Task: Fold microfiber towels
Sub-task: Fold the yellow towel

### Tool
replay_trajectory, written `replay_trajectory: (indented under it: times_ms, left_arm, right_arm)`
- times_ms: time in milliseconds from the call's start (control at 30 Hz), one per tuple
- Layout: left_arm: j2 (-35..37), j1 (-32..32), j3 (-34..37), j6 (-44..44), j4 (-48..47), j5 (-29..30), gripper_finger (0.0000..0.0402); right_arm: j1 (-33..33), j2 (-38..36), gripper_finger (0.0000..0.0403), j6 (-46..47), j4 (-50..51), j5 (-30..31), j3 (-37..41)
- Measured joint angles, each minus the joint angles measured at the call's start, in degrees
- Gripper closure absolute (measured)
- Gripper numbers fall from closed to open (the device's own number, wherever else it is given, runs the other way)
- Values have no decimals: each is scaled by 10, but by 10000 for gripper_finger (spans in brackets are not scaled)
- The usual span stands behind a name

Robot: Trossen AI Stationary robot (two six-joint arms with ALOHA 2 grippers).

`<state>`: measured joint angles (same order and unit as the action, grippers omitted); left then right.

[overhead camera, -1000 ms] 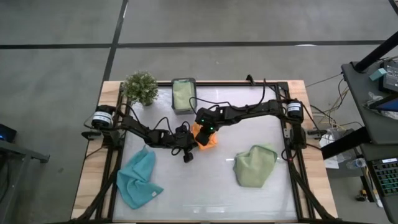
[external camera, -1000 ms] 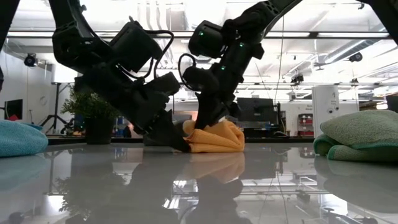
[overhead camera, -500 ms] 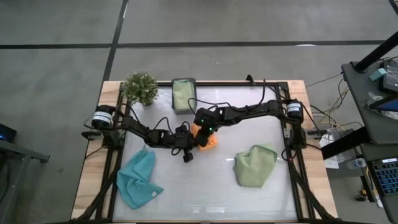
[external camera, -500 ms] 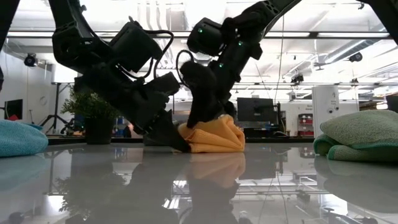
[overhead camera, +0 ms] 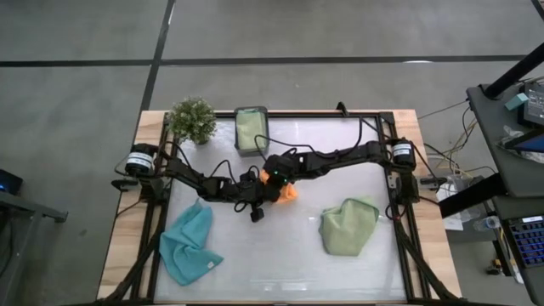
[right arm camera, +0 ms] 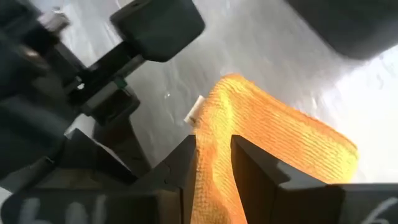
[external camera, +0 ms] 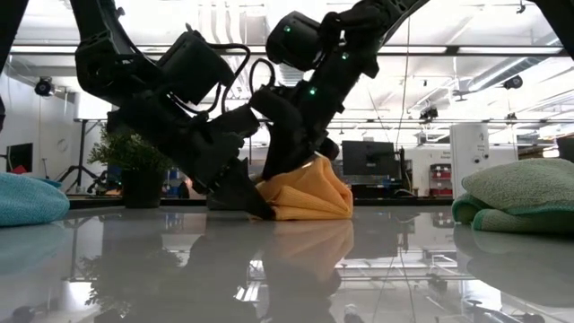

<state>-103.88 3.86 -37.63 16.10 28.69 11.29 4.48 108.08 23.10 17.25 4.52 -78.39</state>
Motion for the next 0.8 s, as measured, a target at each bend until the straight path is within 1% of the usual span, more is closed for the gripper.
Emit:
replay_trajectory:
  times_ms: [200,333,433,533,667,800]
  left_arm:
    - [0,0,0,0,0,-2,382]
    - [0,0,0,0,0,-3,382]
    - [0,0,0,0,0,-4,382]
    - [0,0,0,0,0,-9,382]
    - [5,0,0,1,-4,-21,382]
    - [7,0,0,1,-6,-24,382]
  right_arm:
    - [-1,-14,312,-13,-2,-2,0]
    - [-1,-32,312,-40,2,-4,-1]
    - [-1,-50,312,-63,24,-5,-1]
    - [-1,-78,316,-85,70,-3,-1]
    - [-1,-110,343,-103,131,0,16]
    - [-1,-137,381,-99,140,0,62]
